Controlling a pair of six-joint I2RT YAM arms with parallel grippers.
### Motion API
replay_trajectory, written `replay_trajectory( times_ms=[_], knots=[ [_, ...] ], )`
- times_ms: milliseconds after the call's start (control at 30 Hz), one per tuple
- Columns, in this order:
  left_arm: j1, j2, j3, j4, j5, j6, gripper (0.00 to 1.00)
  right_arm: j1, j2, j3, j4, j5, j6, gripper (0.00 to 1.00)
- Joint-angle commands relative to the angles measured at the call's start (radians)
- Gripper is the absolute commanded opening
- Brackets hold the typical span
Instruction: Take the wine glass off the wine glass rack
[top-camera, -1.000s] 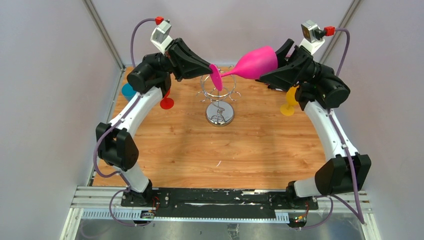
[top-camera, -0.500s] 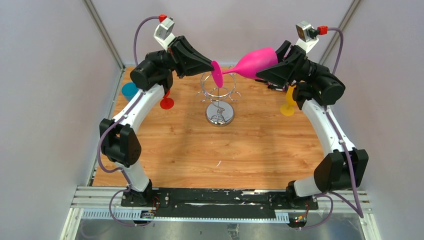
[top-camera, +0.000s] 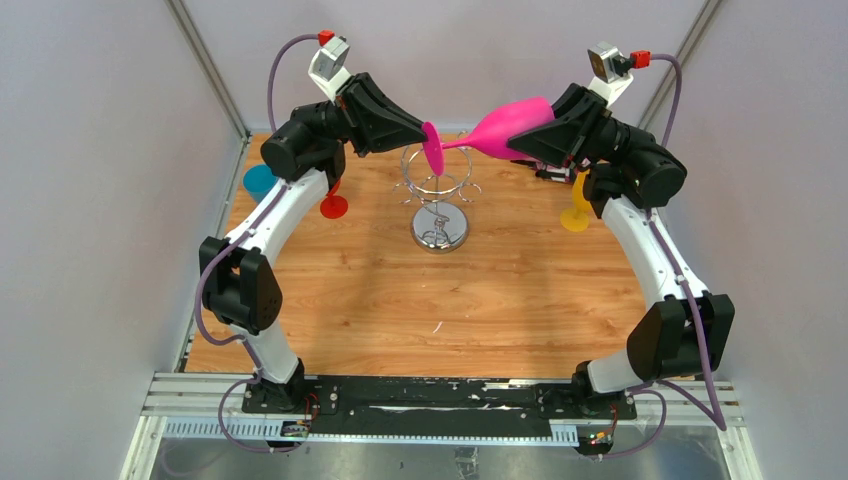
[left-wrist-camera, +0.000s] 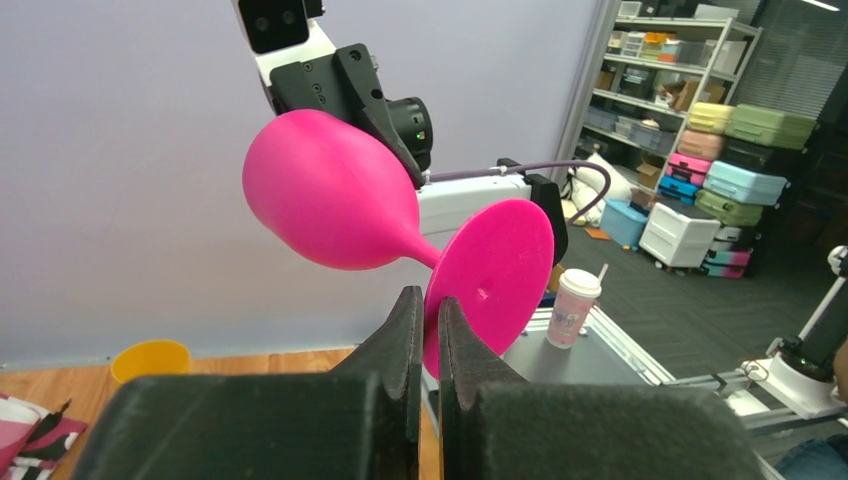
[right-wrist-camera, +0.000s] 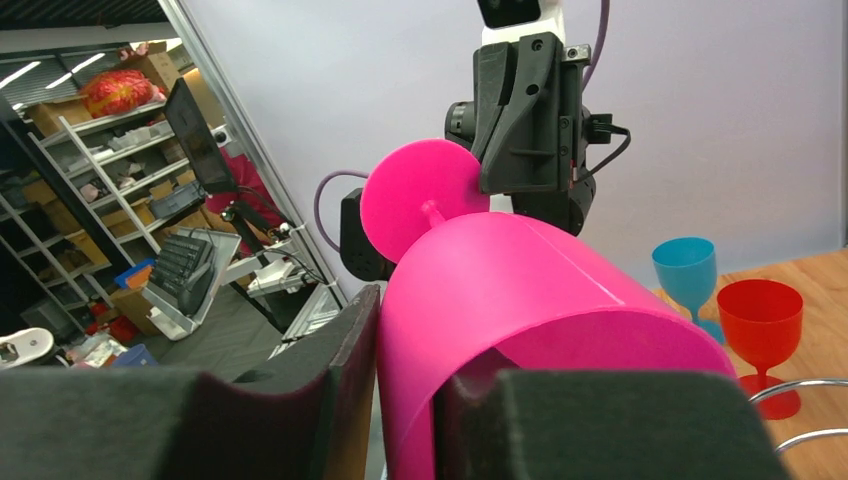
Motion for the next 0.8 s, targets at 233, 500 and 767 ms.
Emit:
replay_trajectory(
  times_ms=[233,500,767],
  knots=[
    [0.03,0.005,-0.007,0.049,-0.011,0.03,0.0,0.026,-0.017,0.0,0.046,0.001,-0.016,0.0],
    [0.037,0.02,0.007,0.049,-0.021,0.015,0.32,0.026,-0.037,-0.016,0.057,-0.002,-0.015,0.0],
    [0.08,0.012,0.024,0.048,-0.046,-0.01,0.18,0.026,-0.091,-0.033,-0.038,-0.02,-0.098,0.0]
  ],
)
